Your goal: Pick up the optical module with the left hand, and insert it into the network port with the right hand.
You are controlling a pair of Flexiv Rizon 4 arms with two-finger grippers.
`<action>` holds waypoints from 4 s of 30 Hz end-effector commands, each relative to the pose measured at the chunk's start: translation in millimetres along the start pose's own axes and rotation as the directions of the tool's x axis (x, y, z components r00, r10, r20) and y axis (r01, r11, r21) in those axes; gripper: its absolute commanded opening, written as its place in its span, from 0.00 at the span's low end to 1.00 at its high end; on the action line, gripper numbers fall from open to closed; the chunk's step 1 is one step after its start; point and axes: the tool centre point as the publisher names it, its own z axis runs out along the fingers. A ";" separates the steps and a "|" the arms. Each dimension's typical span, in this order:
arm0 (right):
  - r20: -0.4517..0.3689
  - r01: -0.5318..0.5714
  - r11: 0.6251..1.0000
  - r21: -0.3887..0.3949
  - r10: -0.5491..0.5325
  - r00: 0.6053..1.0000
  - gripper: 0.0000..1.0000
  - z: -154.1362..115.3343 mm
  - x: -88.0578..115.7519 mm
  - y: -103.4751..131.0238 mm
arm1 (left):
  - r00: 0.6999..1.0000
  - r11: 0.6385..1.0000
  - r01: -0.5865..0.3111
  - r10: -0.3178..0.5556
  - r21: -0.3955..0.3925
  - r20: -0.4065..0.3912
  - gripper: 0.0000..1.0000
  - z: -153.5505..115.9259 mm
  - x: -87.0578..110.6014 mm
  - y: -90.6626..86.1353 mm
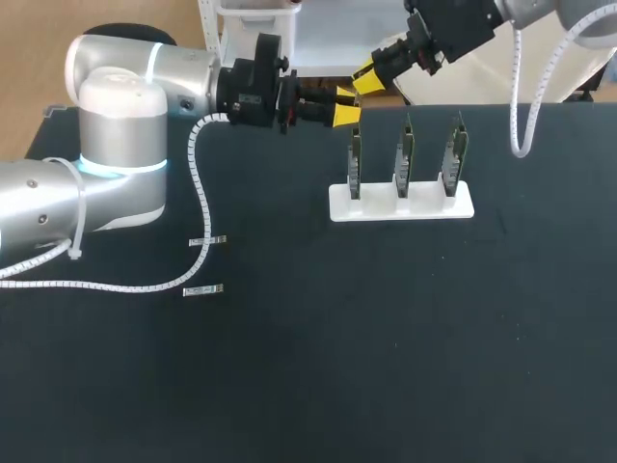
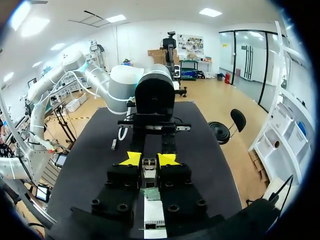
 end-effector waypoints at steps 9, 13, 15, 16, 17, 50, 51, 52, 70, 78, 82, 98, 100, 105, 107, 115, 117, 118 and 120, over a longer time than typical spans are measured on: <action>0.007 0.009 1.000 0.019 -0.009 1.000 0.00 -4.0 -0.4 3.7 | 1.000 1.000 0.000 0.000 0.001 -0.001 1.00 0.3 0.2 1.3; 0.010 0.011 1.000 0.019 -0.011 1.000 0.00 -5.4 -0.2 4.4 | 1.000 1.000 0.000 0.000 0.001 -0.001 1.00 0.3 0.2 1.3; 0.010 0.013 1.000 0.022 -0.013 1.000 0.00 -5.9 -0.1 4.7 | 1.000 1.000 0.000 0.000 0.001 -0.001 1.00 0.3 0.2 1.3; 0.010 0.013 1.000 0.022 -0.014 1.000 0.00 -6.4 -0.2 5.0 | 1.000 1.000 0.000 0.000 0.001 -0.001 1.00 0.3 0.2 1.3; 0.012 0.014 1.000 0.023 -0.014 1.000 0.00 -6.7 -0.3 5.4 | 1.000 1.000 0.000 0.000 0.001 -0.001 1.00 0.3 0.2 1.3; 0.008 0.029 0.999 0.034 -0.029 1.000 0.00 -17.8 4.9 15.3 | 0.883 0.988 -0.064 -0.010 -0.142 -0.469 1.00 -32.7 24.6 -42.1; 0.007 0.029 0.999 0.034 -0.030 1.000 0.00 -17.8 4.9 15.3 | 0.881 0.987 -0.064 -0.012 -0.145 -0.472 1.00 -34.7 24.7 -41.3; 0.007 0.030 0.999 0.034 -0.030 1.000 0.00 -17.9 4.9 15.4 | 0.881 0.987 -0.067 -0.010 -0.147 -0.473 1.00 -36.6 25.0 -40.9; 0.002 0.028 0.999 0.033 -0.028 1.000 0.00 -18.2 4.9 11.7 | 0.853 0.981 -0.051 -0.054 -0.186 -0.520 1.00 -54.8 38.0 -17.0; 0.002 0.026 0.999 0.032 -0.026 1.000 0.00 -19.6 5.6 9.9 | 0.856 0.987 -0.036 -0.049 -0.154 -0.515 1.00 -45.7 41.3 -8.1; 0.003 0.023 0.999 0.031 -0.023 1.000 0.00 -20.2 6.1 9.3 | 0.855 0.988 -0.040 -0.044 -0.150 -0.517 1.00 -45.6 39.7 -4.9; -0.006 0.046 0.999 0.007 -0.046 0.999 0.00 -17.3 6.5 13.3 | 0.856 0.986 -0.039 -0.050 -0.161 -0.515 1.00 -48.7 39.7 -4.9; -0.013 0.054 0.999 0.006 -0.054 0.998 0.00 -14.4 8.0 14.7 | 0.856 0.986 -0.039 -0.050 -0.161 -0.515 1.00 -48.7 39.7 -4.9; -0.028 0.074 0.997 0.013 -0.074 0.997 0.00 -7.7 9.4 17.0 | 0.856 0.986 -0.039 -0.050 -0.161 -0.515 1.00 -48.7 39.7 -4.9; -0.031 0.078 0.997 0.016 -0.077 0.997 0.00 -5.2 10.0 17.4 | 0.856 0.986 -0.039 -0.050 -0.161 -0.515 1.00 -48.7 39.7 -4.9; -0.062 0.100 0.995 0.013 -0.099 0.993 0.00 5.3 13.7 17.8 | 0.856 0.986 -0.039 -0.050 -0.161 -0.515 1.00 -48.7 39.7 -4.9; -0.065 0.101 0.995 0.015 -0.100 0.993 0.00 7.6 13.8 16.9 | 0.856 0.986 -0.039 -0.050 -0.161 -0.515 1.00 -48.7 39.7 -4.9; -0.066 0.101 0.995 0.015 -0.100 0.993 0.00 8.8 13.7 16.5 | 0.856 0.986 -0.039 -0.050 -0.161 -0.515 1.00 -48.7 39.7 -4.9; -0.072 0.104 0.994 0.016 -0.103 0.992 0.00 11.0 13.8 15.6 | 0.856 0.986 -0.039 -0.050 -0.161 -0.515 1.00 -48.7 39.7 -4.9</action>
